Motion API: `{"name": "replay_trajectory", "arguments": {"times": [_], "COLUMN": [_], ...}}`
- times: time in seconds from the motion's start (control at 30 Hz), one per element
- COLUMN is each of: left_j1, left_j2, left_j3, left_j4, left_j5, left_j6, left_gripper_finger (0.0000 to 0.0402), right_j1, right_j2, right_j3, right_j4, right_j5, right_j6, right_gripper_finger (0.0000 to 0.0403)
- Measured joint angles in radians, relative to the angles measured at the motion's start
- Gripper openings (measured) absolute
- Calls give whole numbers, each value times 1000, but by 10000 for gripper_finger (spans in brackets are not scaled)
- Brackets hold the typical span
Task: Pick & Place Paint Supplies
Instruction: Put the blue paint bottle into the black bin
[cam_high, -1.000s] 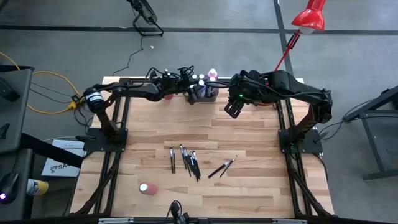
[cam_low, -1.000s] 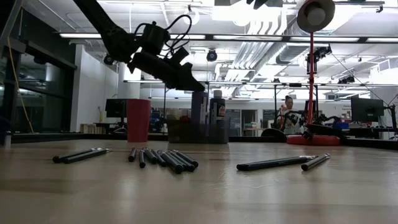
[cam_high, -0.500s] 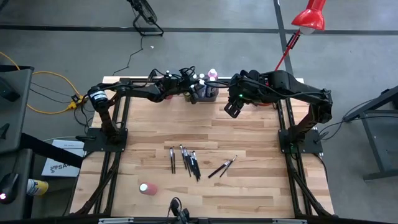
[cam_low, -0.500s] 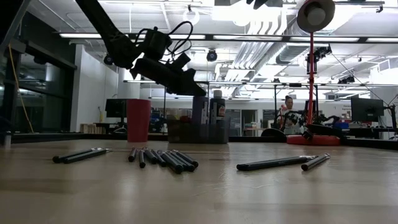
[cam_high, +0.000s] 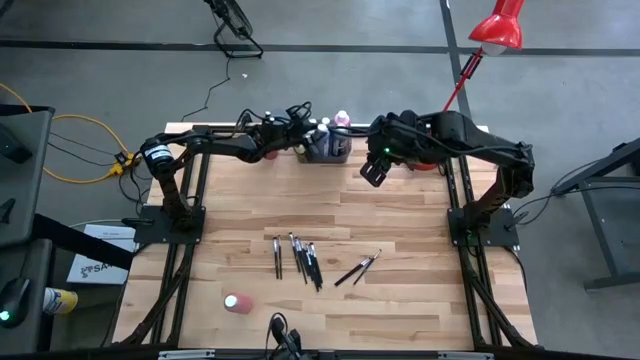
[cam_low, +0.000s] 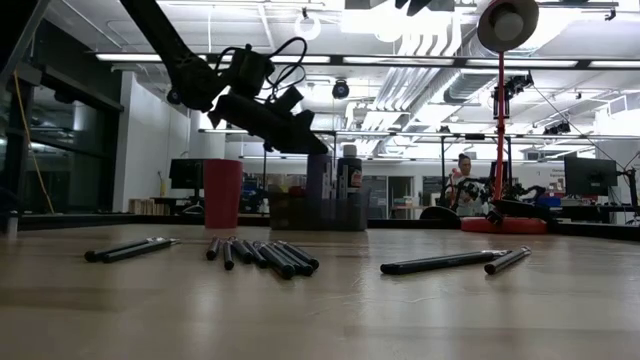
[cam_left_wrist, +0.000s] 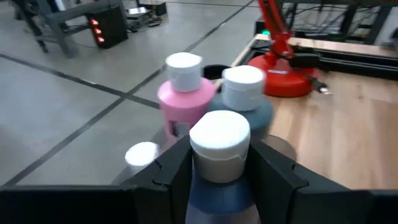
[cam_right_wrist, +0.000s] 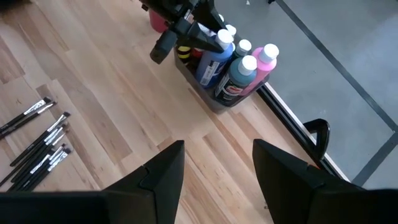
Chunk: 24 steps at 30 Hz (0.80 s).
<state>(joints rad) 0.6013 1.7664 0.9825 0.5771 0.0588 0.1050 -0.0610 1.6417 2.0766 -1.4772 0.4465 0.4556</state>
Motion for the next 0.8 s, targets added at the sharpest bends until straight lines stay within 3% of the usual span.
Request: {"name": "replay_trajectory", "arguments": {"times": [0.17, 0.8], "left_j1": [4, 1], "left_j2": [0, -2], "left_j3": [0, 2], "left_j4": [6, -45], "left_j5": [-17, 31], "left_j6": [10, 26], "left_gripper_finger": [158, 166], "right_j1": [-8, -7], "right_j2": [0, 0], "right_j3": [0, 0], "right_j4": [0, 0], "right_j5": [-2, -3], "right_j6": [-8, -8], "right_gripper_finger": [183, 183]}}
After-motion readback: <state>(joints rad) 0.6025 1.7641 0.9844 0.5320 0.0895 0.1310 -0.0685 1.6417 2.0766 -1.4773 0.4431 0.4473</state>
